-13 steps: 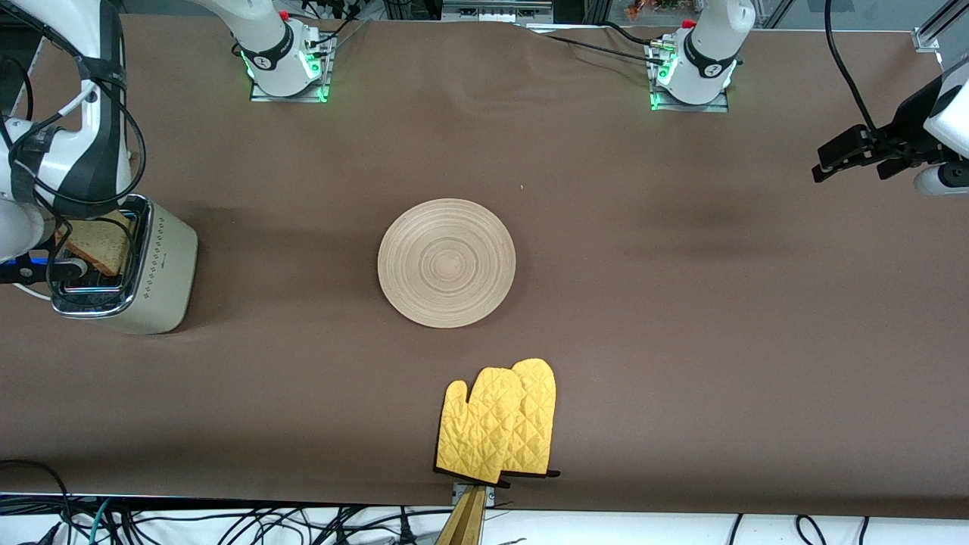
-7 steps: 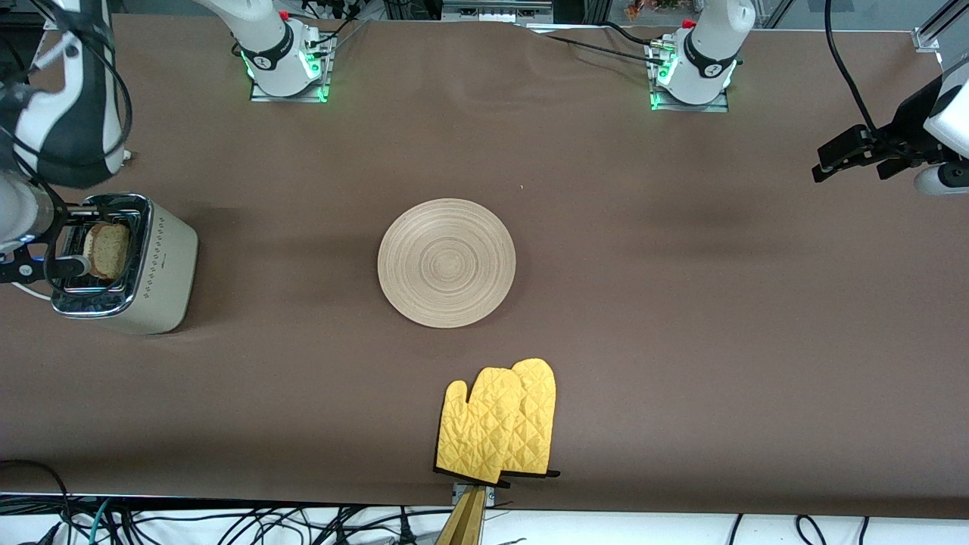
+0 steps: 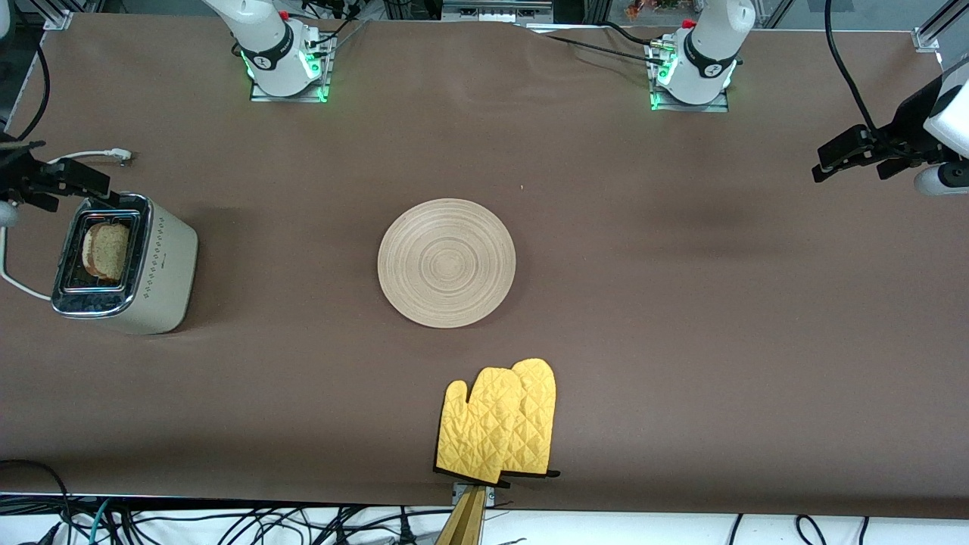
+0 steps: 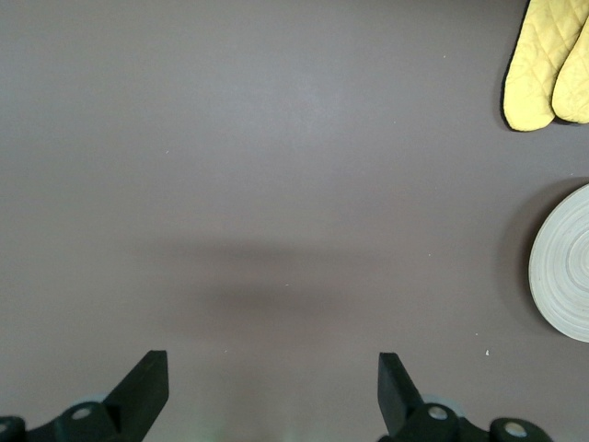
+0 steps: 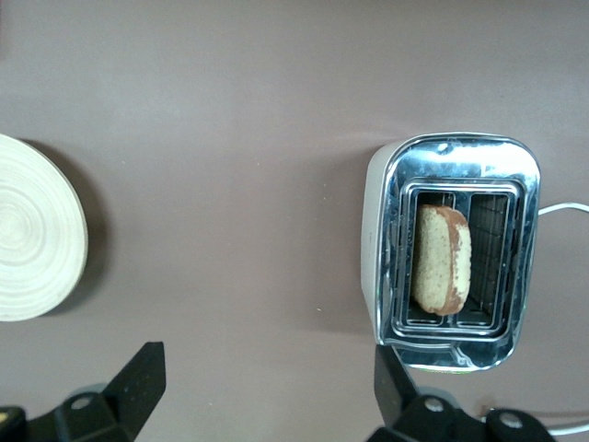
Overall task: Move plate and put bread in toaster
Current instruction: 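Open the right gripper and raise it away from the toaster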
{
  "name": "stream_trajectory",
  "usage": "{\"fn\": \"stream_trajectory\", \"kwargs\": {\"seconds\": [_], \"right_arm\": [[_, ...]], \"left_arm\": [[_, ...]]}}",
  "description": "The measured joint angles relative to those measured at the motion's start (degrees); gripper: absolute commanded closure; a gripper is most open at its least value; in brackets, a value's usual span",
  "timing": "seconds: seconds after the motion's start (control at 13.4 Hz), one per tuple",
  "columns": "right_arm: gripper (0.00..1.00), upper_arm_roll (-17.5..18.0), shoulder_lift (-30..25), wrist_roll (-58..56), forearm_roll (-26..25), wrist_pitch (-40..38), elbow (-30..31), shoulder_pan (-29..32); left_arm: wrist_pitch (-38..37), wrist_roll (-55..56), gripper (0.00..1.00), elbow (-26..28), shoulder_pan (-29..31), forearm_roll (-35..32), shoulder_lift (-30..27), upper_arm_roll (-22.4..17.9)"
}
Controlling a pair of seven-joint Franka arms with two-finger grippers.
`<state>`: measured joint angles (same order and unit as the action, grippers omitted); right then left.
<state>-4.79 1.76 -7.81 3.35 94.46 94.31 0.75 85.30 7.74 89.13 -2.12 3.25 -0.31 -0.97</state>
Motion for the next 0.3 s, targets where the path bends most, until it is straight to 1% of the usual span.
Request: {"fn": "stream_trajectory", "kwargs": {"seconds": [0.15, 0.3], "right_arm": [[0.0, 1.1, -2.2, 0.9, -0.9, 1.2, 1.6, 0.4], [0.0, 1.2, -3.5, 1.1, -1.3, 1.3, 2.3, 0.7]], "left_arm": [[0.0, 0.0, 0.0, 0.0, 0.0, 0.0, 0.0, 0.0], [0.0, 0.0, 0.0, 0.0, 0.0, 0.0, 0.0, 0.0]]}}
